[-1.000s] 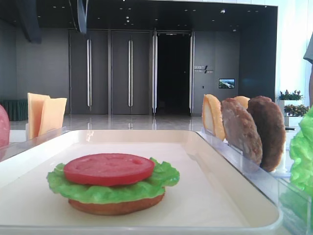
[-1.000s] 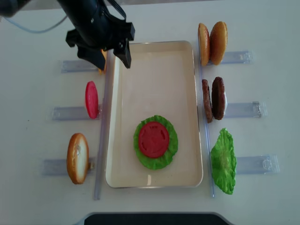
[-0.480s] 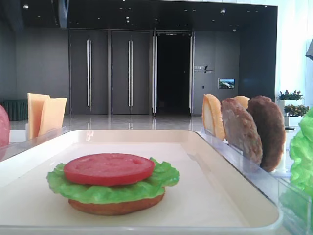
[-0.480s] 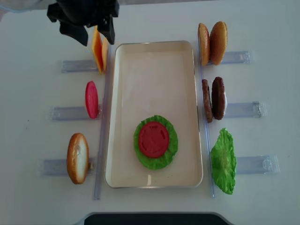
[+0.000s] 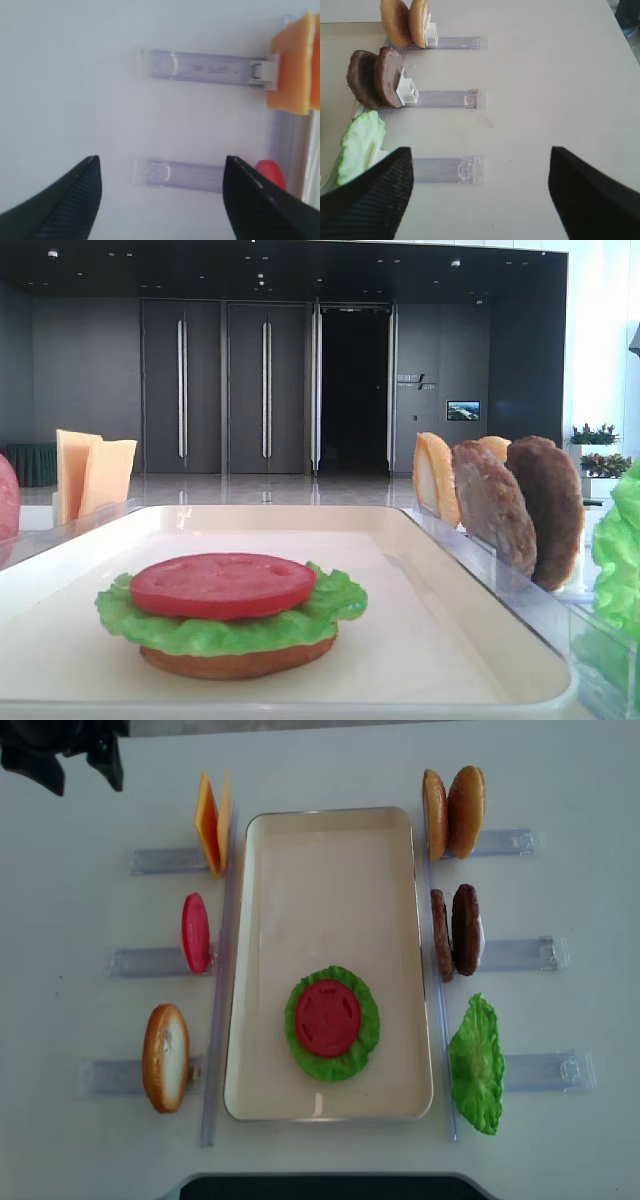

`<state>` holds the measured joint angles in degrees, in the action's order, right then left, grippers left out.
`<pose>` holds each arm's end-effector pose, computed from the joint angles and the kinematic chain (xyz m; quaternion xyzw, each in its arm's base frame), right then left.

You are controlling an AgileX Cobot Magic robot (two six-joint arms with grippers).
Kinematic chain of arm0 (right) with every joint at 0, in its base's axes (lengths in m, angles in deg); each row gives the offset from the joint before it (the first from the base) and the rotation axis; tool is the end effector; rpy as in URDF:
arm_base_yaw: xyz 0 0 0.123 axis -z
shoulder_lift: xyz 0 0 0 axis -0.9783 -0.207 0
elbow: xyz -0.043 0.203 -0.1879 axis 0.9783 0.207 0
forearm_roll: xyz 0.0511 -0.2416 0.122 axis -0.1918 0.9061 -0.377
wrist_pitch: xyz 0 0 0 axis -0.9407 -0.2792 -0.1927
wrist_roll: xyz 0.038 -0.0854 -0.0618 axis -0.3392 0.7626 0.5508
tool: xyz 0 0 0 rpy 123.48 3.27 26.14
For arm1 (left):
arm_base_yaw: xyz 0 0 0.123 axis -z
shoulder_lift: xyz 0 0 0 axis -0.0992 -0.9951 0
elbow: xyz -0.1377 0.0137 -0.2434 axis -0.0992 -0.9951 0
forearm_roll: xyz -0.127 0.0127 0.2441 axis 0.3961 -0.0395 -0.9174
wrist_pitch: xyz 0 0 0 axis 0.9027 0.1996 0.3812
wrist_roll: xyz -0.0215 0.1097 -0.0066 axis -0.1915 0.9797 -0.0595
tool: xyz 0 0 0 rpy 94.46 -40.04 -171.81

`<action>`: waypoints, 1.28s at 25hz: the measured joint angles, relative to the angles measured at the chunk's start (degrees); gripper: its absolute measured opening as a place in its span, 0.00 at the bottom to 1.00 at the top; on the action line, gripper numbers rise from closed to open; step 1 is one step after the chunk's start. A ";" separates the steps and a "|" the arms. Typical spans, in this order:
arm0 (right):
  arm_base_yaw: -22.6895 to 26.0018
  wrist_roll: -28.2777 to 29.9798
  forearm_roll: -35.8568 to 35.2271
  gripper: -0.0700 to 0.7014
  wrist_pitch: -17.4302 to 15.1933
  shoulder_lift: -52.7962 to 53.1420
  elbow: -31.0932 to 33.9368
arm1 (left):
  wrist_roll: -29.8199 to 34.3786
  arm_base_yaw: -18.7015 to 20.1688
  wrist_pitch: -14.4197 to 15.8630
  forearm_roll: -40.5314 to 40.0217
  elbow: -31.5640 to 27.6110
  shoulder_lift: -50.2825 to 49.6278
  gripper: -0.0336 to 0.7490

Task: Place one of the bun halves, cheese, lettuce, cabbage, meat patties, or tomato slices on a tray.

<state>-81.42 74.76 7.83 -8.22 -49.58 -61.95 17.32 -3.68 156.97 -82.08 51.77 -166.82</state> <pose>0.0334 0.0093 0.2746 -0.0439 0.8663 0.0422 0.4959 0.3893 0.0025 0.2985 -0.0554 0.9833 0.0587 0.1631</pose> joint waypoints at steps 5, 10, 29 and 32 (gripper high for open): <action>0.00 0.00 0.00 0.78 0.00 0.00 0.00 | 2.87 -8.75 0.06 2.75 0.00 -0.02 0.78; 0.00 0.00 0.00 0.78 0.00 0.00 0.00 | 4.73 -10.66 0.25 6.05 0.00 -0.02 0.78; 0.00 0.00 0.00 0.78 0.00 0.00 0.00 | 11.19 -10.66 0.95 10.34 -5.53 27.32 0.78; 0.00 0.00 0.00 0.78 0.00 0.00 0.00 | 12.36 -10.66 1.13 10.34 -9.60 34.93 0.78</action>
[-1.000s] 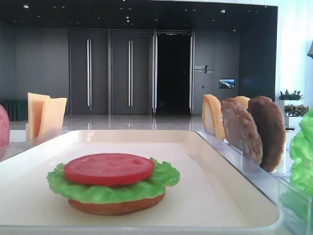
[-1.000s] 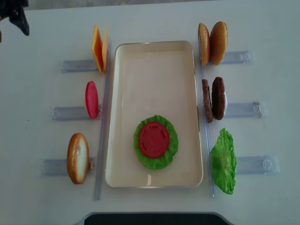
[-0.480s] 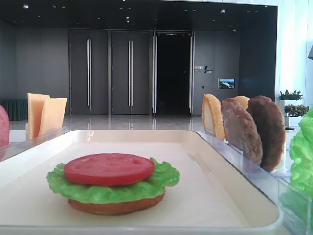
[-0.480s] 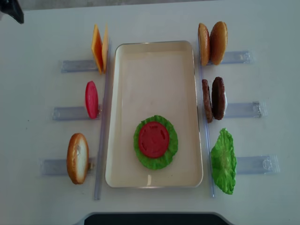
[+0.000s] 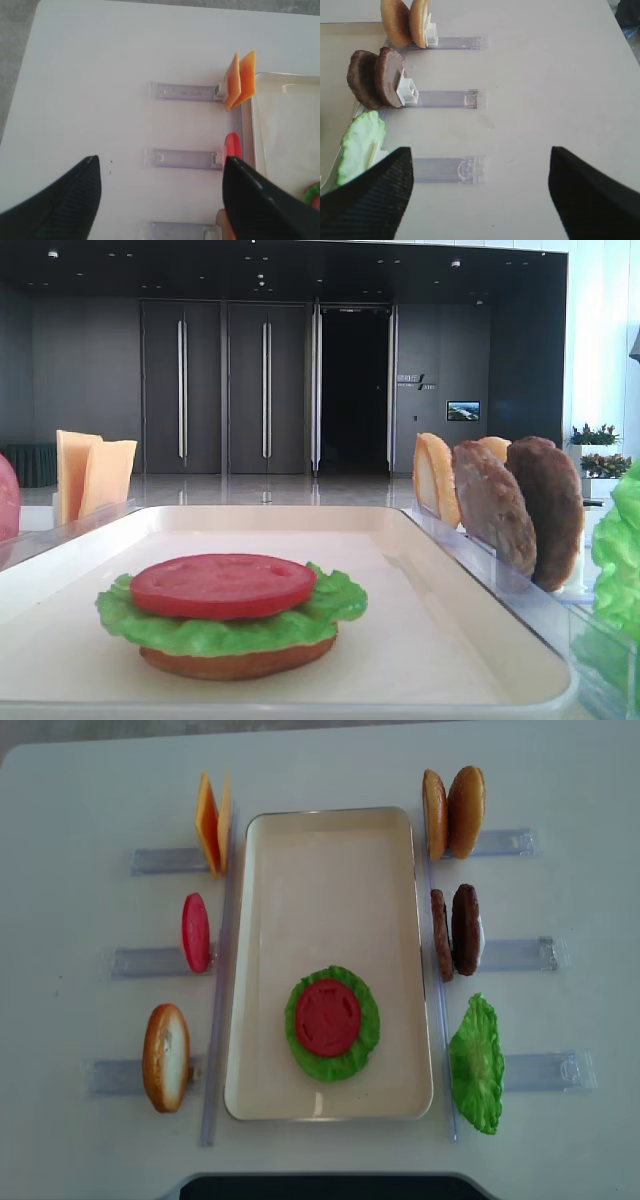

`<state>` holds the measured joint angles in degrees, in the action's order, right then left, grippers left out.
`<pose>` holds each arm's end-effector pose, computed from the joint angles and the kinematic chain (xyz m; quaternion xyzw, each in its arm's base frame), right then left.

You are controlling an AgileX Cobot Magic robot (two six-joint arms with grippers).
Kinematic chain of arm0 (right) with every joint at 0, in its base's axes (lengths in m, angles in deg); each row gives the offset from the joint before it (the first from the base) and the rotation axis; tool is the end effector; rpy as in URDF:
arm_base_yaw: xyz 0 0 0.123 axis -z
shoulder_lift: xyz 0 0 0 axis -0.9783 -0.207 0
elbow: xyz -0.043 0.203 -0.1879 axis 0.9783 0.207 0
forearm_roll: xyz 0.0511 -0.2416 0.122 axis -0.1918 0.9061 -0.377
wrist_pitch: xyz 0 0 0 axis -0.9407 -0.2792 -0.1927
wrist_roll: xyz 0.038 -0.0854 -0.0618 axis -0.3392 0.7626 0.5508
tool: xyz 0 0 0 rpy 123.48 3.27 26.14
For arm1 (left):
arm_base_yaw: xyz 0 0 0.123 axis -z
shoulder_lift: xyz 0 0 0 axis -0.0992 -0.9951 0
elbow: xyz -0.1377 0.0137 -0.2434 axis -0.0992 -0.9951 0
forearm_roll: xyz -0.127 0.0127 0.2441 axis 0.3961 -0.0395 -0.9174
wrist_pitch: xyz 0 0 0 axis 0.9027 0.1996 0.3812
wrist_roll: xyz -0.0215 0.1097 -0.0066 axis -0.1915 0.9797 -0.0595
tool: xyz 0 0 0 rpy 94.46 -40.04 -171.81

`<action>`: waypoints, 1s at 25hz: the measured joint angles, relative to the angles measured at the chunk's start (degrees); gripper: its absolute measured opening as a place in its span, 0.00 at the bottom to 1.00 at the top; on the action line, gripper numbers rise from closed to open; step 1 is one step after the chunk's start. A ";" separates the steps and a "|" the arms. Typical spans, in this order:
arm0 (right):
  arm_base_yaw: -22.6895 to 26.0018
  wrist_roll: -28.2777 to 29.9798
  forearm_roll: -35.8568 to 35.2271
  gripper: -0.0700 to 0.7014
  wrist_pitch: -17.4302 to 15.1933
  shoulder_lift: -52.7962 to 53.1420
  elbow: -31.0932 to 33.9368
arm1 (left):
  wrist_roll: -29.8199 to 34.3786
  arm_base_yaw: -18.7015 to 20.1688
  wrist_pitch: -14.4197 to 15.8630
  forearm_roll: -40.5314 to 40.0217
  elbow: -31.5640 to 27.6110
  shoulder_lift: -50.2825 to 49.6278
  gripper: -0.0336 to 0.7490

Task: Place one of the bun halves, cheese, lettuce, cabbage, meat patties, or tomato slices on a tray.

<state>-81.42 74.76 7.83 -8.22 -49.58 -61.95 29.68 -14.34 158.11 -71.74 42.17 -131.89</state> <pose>0.0334 0.0093 0.2746 -0.0439 0.8663 0.0422 0.4959 0.2276 0.0318 0.4344 -0.0514 0.9315 0.0210 0.3595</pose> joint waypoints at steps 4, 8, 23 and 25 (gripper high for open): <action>0.00 0.00 0.00 0.78 0.00 0.00 0.00 | 2.34 0.00 0.21 0.00 -6.20 9.01 0.78; 0.00 0.00 0.00 0.78 0.00 0.00 0.00 | 3.93 0.00 0.46 0.00 -13.11 17.99 0.78; 0.00 0.00 0.00 0.78 0.00 0.00 0.00 | 7.57 0.00 0.71 0.00 -42.44 53.58 0.78; 0.00 0.00 0.00 0.78 0.00 0.00 0.00 | 7.57 0.00 0.71 0.00 -45.23 57.93 0.78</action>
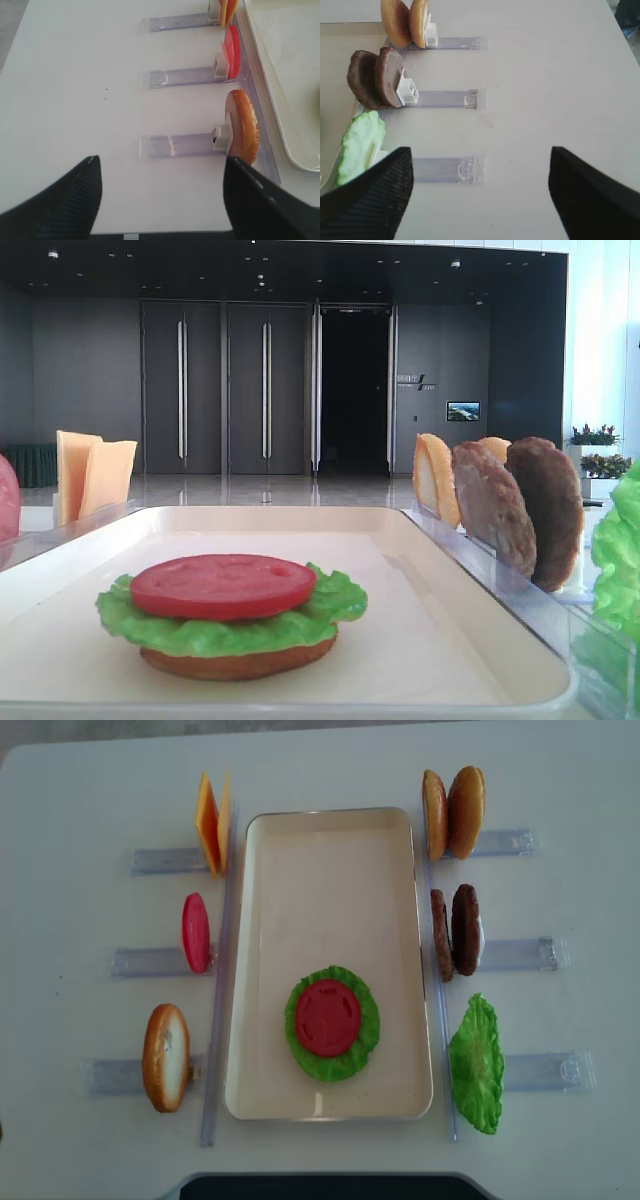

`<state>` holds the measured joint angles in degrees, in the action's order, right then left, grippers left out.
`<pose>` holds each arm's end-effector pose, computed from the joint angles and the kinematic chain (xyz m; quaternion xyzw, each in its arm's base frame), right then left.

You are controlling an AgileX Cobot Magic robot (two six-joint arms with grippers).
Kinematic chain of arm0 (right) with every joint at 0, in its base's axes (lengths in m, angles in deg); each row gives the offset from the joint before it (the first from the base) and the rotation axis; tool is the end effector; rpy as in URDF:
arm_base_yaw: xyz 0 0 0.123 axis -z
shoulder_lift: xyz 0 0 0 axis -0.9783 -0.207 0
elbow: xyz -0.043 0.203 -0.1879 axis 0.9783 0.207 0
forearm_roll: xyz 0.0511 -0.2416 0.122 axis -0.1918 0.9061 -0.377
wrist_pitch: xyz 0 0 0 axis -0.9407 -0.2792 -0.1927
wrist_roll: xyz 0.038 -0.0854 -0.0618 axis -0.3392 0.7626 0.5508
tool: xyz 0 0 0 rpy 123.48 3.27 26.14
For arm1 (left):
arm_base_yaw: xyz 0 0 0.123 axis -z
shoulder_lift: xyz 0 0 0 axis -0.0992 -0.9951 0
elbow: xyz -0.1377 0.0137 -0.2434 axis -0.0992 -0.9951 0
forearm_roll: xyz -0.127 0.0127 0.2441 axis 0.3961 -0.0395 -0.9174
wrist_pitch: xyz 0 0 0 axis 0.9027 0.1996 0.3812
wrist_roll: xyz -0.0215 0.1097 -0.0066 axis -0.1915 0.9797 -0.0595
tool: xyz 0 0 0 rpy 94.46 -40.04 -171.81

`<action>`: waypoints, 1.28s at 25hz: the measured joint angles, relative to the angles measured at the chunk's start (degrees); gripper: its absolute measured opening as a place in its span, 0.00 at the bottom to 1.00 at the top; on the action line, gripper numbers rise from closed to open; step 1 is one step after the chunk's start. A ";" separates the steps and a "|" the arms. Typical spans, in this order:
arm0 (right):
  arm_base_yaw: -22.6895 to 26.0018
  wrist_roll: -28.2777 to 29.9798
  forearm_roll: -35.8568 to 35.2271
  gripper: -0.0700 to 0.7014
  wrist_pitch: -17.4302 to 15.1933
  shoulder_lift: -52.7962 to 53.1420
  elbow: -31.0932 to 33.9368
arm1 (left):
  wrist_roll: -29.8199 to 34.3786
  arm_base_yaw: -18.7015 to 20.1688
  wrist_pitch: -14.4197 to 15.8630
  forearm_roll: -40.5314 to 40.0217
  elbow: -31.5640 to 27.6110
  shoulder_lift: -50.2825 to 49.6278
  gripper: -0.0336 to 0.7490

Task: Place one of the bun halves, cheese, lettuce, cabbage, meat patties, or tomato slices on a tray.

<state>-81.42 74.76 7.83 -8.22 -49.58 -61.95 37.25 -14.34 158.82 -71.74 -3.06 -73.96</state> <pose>0.0334 0.0093 0.2746 -0.0439 0.8663 0.0422 0.4959 0.0279 0.0014 0.3024 0.0113 0.8902 0.0602 0.4515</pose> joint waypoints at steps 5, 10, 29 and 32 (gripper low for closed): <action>0.00 0.00 0.00 0.78 0.00 0.00 0.00 | 0.00 0.00 0.00 0.00 -5.35 6.60 0.78; 0.00 0.00 0.00 0.78 0.00 0.00 0.00 | 0.04 0.00 -0.06 0.51 -7.40 6.60 0.78; 0.00 0.00 -0.07 0.78 0.00 0.00 0.00 | 0.19 0.00 -8.23 0.83 -9.84 6.60 0.78; 0.00 0.00 -0.07 0.78 0.00 0.00 0.00 | 0.19 0.00 -8.30 0.83 -9.84 6.60 0.78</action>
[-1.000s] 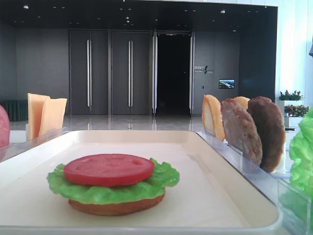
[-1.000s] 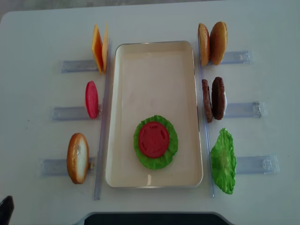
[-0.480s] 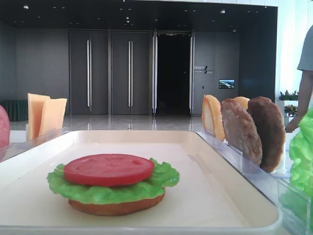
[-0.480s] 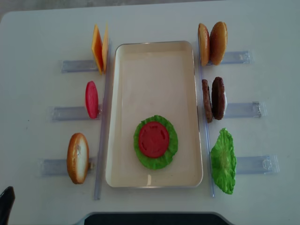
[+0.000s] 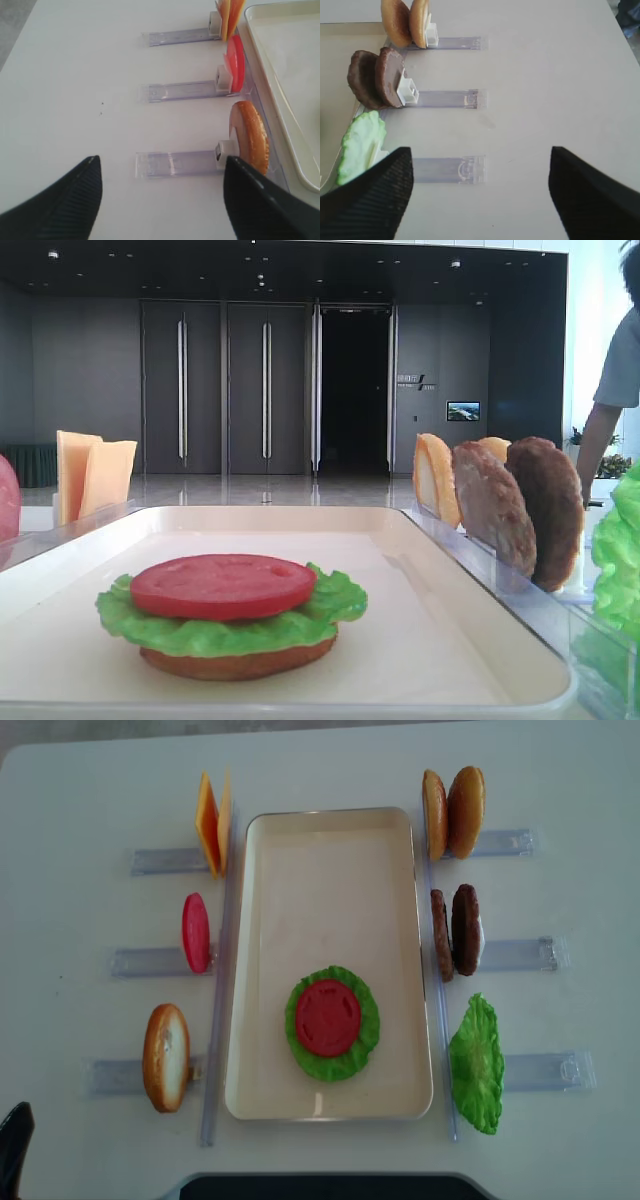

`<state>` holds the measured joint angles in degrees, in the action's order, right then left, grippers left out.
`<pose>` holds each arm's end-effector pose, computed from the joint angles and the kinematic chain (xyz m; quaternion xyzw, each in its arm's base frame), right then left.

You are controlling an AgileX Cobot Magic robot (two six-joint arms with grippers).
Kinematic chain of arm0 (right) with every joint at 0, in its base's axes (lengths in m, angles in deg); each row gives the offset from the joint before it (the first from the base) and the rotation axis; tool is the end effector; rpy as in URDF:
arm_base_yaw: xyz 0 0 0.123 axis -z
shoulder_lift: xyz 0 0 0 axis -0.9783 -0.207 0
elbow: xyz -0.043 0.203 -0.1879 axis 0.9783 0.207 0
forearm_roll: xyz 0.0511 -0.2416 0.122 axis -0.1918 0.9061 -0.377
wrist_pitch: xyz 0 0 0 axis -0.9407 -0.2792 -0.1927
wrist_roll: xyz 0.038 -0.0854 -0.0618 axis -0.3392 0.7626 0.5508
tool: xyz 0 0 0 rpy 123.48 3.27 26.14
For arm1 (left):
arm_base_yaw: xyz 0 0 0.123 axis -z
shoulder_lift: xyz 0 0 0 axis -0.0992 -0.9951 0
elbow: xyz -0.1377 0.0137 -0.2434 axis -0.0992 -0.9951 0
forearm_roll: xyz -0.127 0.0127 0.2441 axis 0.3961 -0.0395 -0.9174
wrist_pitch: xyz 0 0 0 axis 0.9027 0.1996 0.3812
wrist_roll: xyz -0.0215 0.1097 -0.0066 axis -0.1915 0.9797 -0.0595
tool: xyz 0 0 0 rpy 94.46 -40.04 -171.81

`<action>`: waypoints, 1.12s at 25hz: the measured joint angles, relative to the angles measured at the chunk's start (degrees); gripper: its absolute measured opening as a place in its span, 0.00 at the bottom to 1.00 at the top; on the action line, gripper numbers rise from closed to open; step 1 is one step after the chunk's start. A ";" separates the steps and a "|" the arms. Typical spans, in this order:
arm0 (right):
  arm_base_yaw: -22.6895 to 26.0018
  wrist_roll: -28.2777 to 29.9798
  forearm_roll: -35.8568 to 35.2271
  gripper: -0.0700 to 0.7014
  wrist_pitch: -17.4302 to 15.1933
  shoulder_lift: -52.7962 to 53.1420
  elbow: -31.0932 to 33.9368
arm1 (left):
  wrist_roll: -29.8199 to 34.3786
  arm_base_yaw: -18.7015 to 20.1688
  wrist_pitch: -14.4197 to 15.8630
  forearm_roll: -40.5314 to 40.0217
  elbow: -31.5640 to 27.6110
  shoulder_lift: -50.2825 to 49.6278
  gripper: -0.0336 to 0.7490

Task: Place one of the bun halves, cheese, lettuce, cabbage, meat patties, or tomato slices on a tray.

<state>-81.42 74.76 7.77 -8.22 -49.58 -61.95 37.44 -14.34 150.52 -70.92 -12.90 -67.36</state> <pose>0.0334 0.0094 0.2746 -0.0439 0.8663 0.0427 0.4958 0.0374 0.0015 0.2668 0.0117 0.8691 0.0601 0.4909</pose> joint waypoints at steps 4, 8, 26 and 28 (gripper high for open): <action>0.00 0.00 0.00 0.78 0.00 0.00 0.00 | 0.00 0.00 0.00 0.04 0.00 0.00 0.78; 0.00 0.00 0.00 0.78 0.00 0.00 0.00 | 0.00 0.00 0.00 0.04 0.00 0.00 0.78; 0.00 0.00 0.00 0.78 0.00 0.00 0.00 | 0.00 0.00 0.00 0.04 0.00 0.00 0.78; 0.00 0.00 0.00 0.78 0.00 0.00 0.00 | 0.00 0.00 0.00 0.04 0.00 0.00 0.78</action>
<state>-81.42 74.76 7.77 -8.22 -49.58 -61.95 37.44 -14.34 150.52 -70.87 -12.90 -67.36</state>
